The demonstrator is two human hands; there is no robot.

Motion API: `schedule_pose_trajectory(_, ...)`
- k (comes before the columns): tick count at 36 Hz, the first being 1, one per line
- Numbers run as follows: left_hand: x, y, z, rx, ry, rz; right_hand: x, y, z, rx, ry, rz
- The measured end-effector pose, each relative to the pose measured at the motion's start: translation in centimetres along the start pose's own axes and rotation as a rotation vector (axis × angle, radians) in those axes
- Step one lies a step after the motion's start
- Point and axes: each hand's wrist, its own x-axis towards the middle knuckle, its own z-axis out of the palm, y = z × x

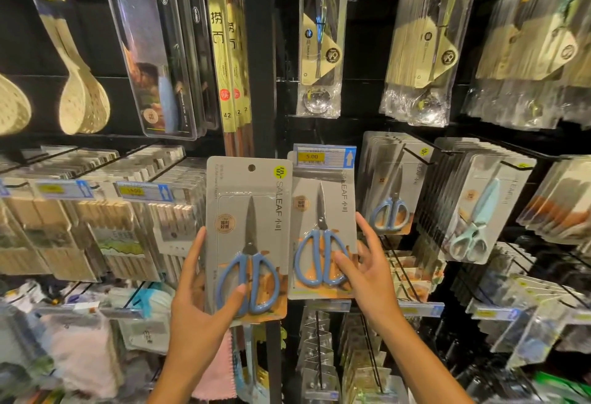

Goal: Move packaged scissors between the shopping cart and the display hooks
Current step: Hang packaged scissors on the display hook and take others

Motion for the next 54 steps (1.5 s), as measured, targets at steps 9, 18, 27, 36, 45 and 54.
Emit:
schedule_pose_trajectory(9,0.1,-0.1,-0.1,-0.003,-0.002,0.008,0.5,0.3,0.3,-0.021,-0.020,0.012)
schedule_pose_trajectory(18,0.1,-0.1,-0.4,-0.007,0.002,0.015,-0.2,1.3,0.3,0.012,0.016,0.035)
schedule_pose_trajectory(27,0.1,-0.2,-0.6,-0.032,0.007,-0.003,-1.0,1.0,0.4,-0.056,-0.014,-0.016)
schedule_pose_trajectory(36,0.0,0.3,-0.6,-0.052,0.002,0.010,-0.6,-0.4,0.4,-0.016,-0.003,-0.039)
schedule_pose_trajectory(45,0.0,0.7,-0.4,-0.042,0.006,0.016,1.0,-0.4,0.4,-0.020,0.001,0.029)
schedule_pose_trajectory(54,0.5,0.9,0.0,-0.015,0.000,0.054,4.3,2.4,0.8,-0.068,0.037,0.004)
